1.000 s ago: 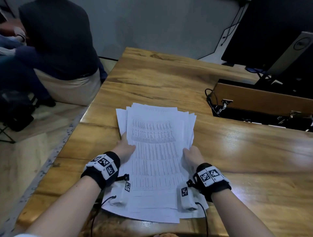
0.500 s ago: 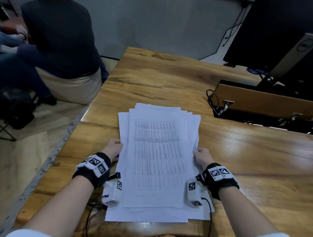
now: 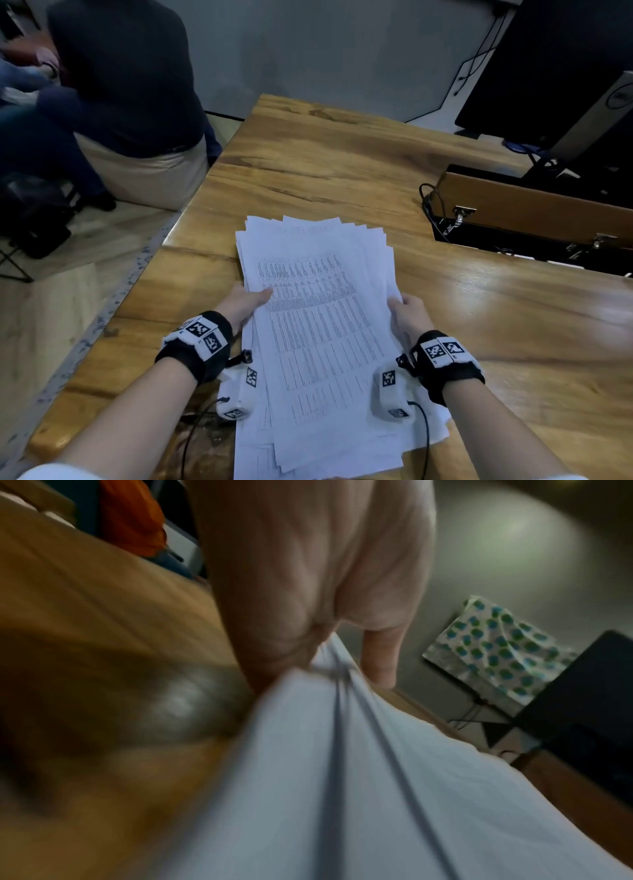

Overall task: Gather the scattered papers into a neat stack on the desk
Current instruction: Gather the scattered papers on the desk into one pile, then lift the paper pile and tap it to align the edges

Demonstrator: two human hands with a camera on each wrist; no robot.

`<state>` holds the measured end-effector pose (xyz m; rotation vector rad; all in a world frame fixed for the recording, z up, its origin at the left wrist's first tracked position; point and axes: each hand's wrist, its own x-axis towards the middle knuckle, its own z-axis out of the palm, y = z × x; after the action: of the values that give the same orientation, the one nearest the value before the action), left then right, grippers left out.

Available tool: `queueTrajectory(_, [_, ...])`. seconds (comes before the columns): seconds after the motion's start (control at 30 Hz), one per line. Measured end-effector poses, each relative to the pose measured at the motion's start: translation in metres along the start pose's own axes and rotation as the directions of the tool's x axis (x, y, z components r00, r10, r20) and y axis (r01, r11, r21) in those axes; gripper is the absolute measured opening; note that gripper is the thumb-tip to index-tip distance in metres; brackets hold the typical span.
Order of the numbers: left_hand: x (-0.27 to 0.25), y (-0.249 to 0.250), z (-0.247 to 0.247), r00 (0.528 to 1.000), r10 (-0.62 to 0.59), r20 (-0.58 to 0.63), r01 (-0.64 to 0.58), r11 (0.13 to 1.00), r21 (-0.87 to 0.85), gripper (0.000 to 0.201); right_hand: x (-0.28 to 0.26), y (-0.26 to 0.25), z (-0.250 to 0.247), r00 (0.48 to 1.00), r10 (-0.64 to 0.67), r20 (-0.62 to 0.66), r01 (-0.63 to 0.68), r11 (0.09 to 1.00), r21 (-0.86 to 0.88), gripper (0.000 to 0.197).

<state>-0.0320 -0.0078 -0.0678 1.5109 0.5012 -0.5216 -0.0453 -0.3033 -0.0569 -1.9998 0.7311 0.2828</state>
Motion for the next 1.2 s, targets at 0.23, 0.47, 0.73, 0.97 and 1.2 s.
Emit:
queueTrajectory(0.23, [-0.014,-0.007,0.031,0.993,0.032,0.115,-0.04,0.997,0.067,0.076,-0.002,0.008,0.014,0.997,0.006,-0.073,-0.019,0.985,-0.173,0.04])
queueTrajectory(0.47, [-0.025,0.01,0.031,0.982,0.157,0.101,-0.159,0.987,0.008,0.061,-0.015,0.007,-0.006,0.991,0.028,0.128,-0.049,0.986,0.159,0.019])
queueTrajectory(0.73, [-0.035,0.039,0.007,0.966,0.213,0.148,-0.208,0.977,-0.048,0.045,-0.028,-0.008,-0.008,0.943,-0.083,0.322,-0.041,0.931,0.362,0.042])
queueTrajectory(0.97, [-0.024,0.011,0.026,0.995,0.05,0.087,-0.067,0.975,0.21,0.054,-0.023,0.001,0.02,0.963,-0.008,0.269,-0.007,0.998,0.056,0.043])
queueTrajectory(1.2, [-0.022,0.02,0.03,0.989,0.122,0.078,-0.133,0.981,0.144,0.058,-0.037,-0.019,0.012,0.954,-0.184,0.236,0.139,0.971,0.197,0.029])
